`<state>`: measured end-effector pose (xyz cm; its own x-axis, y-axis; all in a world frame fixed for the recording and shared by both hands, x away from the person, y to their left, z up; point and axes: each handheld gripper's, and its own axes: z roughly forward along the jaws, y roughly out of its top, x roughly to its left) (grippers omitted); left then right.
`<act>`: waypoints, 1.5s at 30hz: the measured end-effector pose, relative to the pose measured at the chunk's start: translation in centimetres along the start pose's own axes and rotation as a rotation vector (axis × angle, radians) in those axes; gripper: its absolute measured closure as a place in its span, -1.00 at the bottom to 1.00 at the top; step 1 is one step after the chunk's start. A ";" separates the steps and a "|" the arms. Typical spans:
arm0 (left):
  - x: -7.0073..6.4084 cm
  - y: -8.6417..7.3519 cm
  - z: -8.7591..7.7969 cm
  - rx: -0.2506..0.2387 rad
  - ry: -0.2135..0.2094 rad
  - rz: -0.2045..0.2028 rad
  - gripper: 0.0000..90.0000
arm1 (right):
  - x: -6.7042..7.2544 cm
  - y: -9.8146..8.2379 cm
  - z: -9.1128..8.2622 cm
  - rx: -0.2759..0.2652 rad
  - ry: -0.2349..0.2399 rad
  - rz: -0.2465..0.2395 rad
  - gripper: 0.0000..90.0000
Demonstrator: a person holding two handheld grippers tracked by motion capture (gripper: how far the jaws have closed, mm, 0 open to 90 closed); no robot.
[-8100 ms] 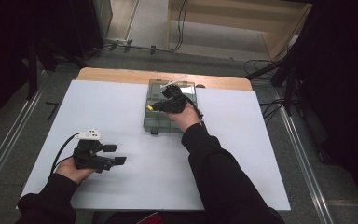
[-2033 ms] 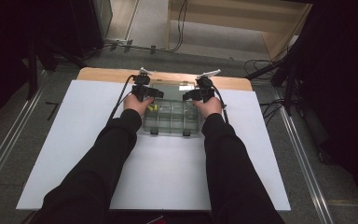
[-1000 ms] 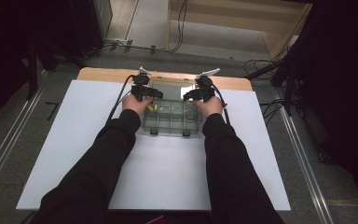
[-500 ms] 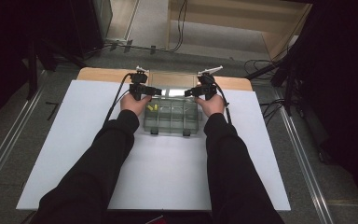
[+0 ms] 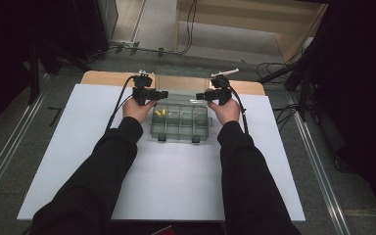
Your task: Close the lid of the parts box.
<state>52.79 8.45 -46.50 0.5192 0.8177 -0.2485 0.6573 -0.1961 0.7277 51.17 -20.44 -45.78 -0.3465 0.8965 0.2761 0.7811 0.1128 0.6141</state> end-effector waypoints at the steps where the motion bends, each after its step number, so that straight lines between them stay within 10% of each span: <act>1: -0.1 0.0 -0.1 -0.005 -0.002 0.008 -0.15 | 0.0 -0.1 -0.1 -0.001 0.001 -0.001 -0.14; 33: -1.6 -1.8 -3.2 -0.045 -0.034 0.159 -0.14 | 1.4 -3.4 -2.9 -0.139 0.029 -0.162 -0.08; 45: -1.5 -1.3 -5.4 0.080 -0.133 0.088 -0.36 | 1.6 -3.9 -3.1 -0.141 0.034 -0.192 -0.11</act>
<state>48.21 10.39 -43.63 0.6406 0.7180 -0.2722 0.6446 -0.3103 0.6987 45.97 -20.80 -45.43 -0.5004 0.8494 0.1675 0.6197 0.2164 0.7544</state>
